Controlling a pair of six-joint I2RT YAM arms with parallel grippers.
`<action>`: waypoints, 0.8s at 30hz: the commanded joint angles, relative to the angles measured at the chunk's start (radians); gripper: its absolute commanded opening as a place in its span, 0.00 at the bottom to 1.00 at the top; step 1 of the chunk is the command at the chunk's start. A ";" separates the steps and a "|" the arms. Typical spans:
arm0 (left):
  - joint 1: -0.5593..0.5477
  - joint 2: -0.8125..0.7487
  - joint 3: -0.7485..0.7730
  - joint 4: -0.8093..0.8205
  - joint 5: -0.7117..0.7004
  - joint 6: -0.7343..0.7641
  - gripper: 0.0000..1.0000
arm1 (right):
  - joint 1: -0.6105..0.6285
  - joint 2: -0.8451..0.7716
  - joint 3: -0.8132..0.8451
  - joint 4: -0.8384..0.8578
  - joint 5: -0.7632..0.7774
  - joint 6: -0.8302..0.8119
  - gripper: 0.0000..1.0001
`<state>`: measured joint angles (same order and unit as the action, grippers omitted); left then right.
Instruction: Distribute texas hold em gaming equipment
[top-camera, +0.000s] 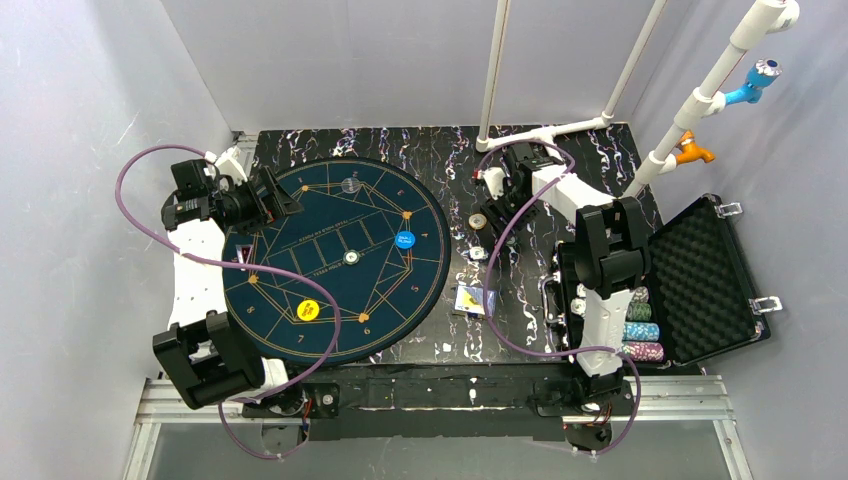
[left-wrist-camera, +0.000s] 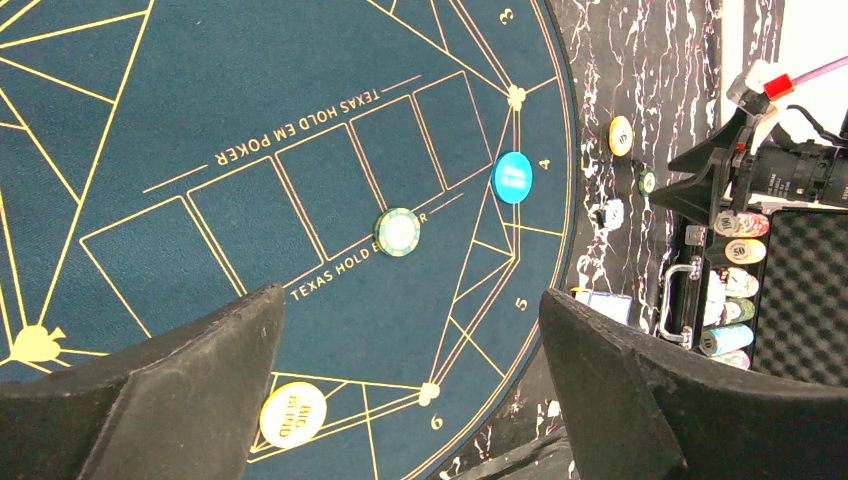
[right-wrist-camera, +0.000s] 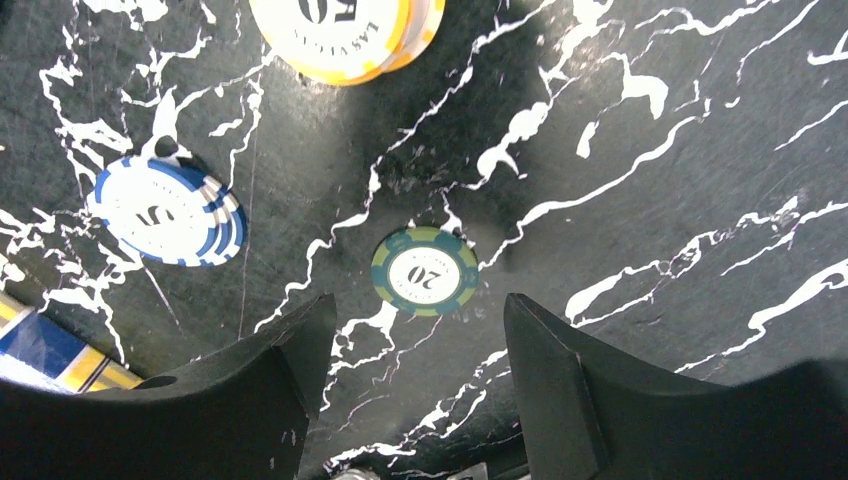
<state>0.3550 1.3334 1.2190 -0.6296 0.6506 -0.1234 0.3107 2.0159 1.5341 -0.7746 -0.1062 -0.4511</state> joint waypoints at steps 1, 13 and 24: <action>-0.001 -0.017 0.008 -0.015 0.005 0.008 0.98 | 0.002 0.037 -0.019 0.063 0.020 -0.006 0.70; -0.002 -0.010 0.012 -0.015 -0.005 0.010 0.98 | 0.016 0.054 -0.117 0.113 0.052 -0.016 0.53; -0.002 -0.005 0.016 -0.015 -0.008 0.007 0.98 | 0.051 0.039 -0.155 0.101 0.063 -0.016 0.40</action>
<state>0.3550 1.3373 1.2190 -0.6296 0.6399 -0.1234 0.3443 1.9999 1.4288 -0.6109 -0.0177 -0.4713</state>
